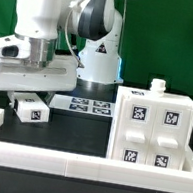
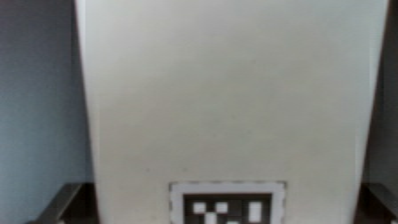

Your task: Assemble cabinet

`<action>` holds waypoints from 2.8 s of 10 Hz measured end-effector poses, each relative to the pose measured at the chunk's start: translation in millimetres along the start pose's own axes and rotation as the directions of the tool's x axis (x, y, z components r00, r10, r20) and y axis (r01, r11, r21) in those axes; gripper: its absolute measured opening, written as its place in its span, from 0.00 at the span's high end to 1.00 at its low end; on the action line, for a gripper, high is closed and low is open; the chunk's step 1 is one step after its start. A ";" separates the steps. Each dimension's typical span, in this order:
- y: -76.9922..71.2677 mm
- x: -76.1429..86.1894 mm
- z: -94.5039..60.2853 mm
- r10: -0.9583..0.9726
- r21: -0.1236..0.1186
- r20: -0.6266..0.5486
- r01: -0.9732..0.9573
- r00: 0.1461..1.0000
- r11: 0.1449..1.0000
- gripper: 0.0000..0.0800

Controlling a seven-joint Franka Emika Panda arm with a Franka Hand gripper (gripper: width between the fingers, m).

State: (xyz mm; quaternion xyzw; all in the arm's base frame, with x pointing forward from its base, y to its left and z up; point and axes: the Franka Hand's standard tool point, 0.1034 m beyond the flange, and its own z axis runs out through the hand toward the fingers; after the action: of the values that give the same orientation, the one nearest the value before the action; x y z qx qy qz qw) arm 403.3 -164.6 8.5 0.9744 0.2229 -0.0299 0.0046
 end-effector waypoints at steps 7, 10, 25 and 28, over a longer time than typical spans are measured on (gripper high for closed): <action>-50.6 63.7 -87.0 -0.004 0.013 -0.036 0.005 0.999 1.000 0.30; -92.8 109.0 -137.5 0.092 0.026 -0.046 -0.091 0.995 0.996 0.30; -122.7 236.8 -186.3 0.049 0.006 -0.028 -0.049 0.998 0.999 0.30; -122.7 235.9 -184.9 0.050 0.007 -0.025 -0.050 0.998 0.999 0.30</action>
Offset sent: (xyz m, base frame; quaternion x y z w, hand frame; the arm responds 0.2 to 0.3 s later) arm 0.0162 0.0411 0.0679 -0.0239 -0.0042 -0.0291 0.9993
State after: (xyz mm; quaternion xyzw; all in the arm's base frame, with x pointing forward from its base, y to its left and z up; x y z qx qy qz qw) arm 572.4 52.5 179.3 0.9799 0.1986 -0.0183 -0.0005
